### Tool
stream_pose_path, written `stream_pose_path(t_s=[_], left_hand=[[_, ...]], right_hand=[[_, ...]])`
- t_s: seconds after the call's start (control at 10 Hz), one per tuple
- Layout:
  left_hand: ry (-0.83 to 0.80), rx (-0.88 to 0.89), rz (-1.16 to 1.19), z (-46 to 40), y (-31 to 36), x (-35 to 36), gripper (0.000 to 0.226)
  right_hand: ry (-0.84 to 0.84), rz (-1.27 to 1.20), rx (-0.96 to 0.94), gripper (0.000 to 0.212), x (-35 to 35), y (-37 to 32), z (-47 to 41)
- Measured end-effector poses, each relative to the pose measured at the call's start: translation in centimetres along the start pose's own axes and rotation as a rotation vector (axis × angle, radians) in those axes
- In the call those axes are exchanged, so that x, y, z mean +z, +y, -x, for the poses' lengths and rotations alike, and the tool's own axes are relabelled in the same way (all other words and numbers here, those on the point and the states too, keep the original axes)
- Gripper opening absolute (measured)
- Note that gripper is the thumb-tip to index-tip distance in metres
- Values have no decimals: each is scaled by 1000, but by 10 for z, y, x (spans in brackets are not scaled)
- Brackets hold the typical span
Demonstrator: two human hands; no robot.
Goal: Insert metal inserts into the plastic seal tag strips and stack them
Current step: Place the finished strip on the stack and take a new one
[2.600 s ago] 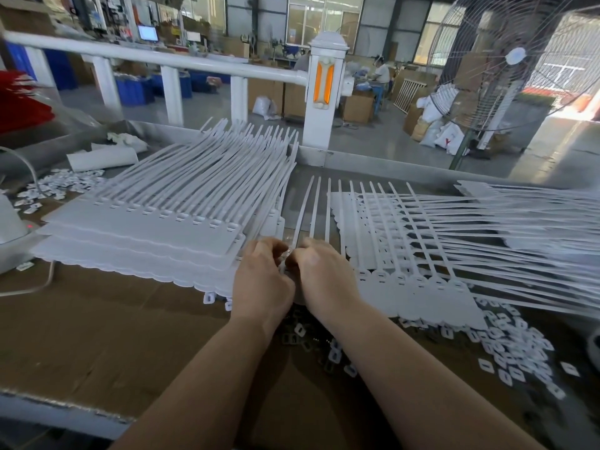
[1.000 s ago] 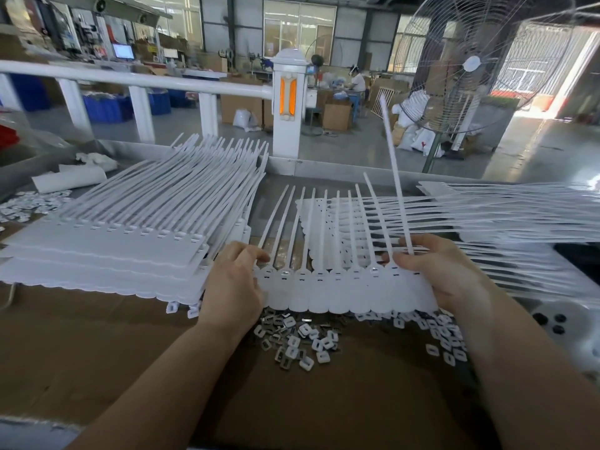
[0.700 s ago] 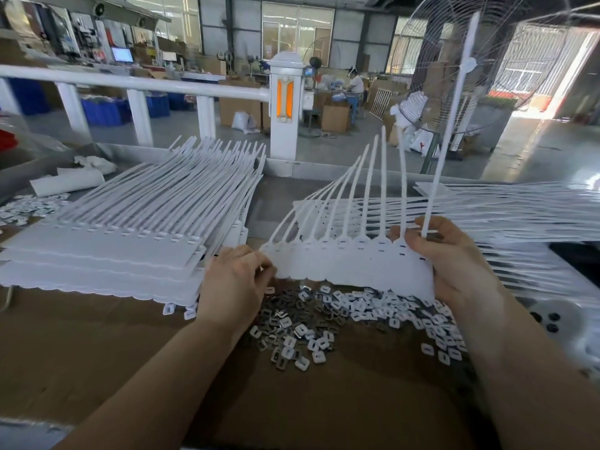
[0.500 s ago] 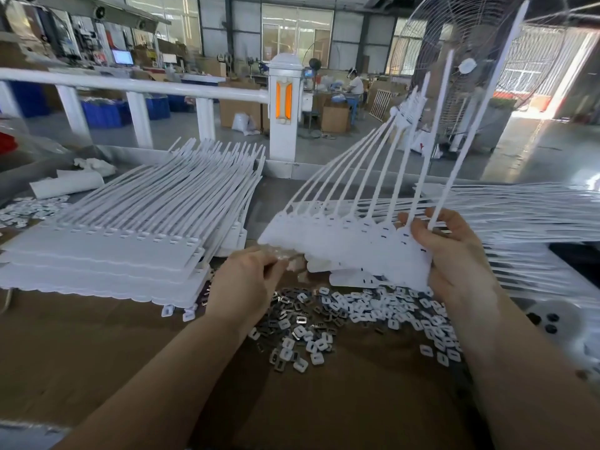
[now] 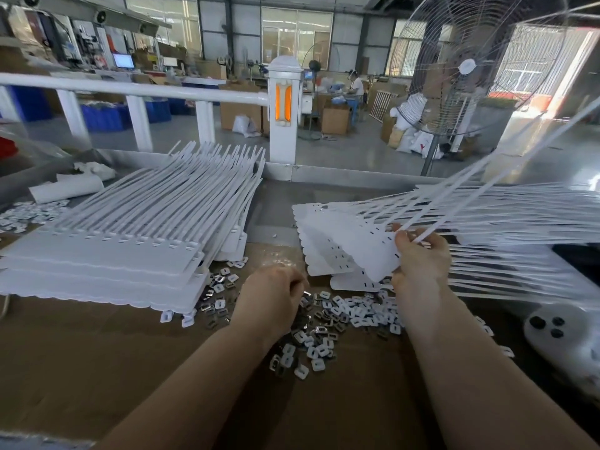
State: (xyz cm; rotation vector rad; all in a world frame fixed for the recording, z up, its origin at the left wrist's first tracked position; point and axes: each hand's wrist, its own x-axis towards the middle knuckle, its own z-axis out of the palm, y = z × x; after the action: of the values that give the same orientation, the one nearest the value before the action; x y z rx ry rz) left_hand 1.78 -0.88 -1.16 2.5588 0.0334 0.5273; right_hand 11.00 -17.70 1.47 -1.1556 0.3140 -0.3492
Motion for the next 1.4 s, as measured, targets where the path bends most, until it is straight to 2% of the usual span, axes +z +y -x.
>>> stream_pose_path(t_s=[0.2,0.3,0.4,0.6,0.7,0.8,0.9,1.0,1.1,1.2,1.3,1.4], left_hand=[[32,30,29,1,-2,5,19],[31,41,42,2,-3,6,20],[34,37,50,2,-4,7,20],[52,23,56,2,-3,8,18],[64,5,76,2,-3,7,18],[70,-26,113,1,-3,6,17],[98,-115,215,0,1,4,17],[114,-330,628,-4,9,1,16],[150,-641,1098,-14,17,-1,21],[195,-856,1429,-25,27,-3,25],[151,-919,1601,-27,31,-4,21],[84,-929,1661,-23,29,-8,23]], right_hand=[[110,136,46,28,6,17,-3],[8,303,102,8,5,18,-4],[-68,331,175,35,2,16,-4],[-160,362,258,38,15,0,17],[-101,495,268,41,20,-12,25],[-126,850,139,45,20,-17,39],[60,176,360,46,18,-12,47],[-40,384,185,65,12,0,64],[-267,446,2,69,13,5,89],[-435,587,-231,60,17,18,109],[-529,703,-487,53,22,28,122],[-530,826,-632,48,24,34,122]])
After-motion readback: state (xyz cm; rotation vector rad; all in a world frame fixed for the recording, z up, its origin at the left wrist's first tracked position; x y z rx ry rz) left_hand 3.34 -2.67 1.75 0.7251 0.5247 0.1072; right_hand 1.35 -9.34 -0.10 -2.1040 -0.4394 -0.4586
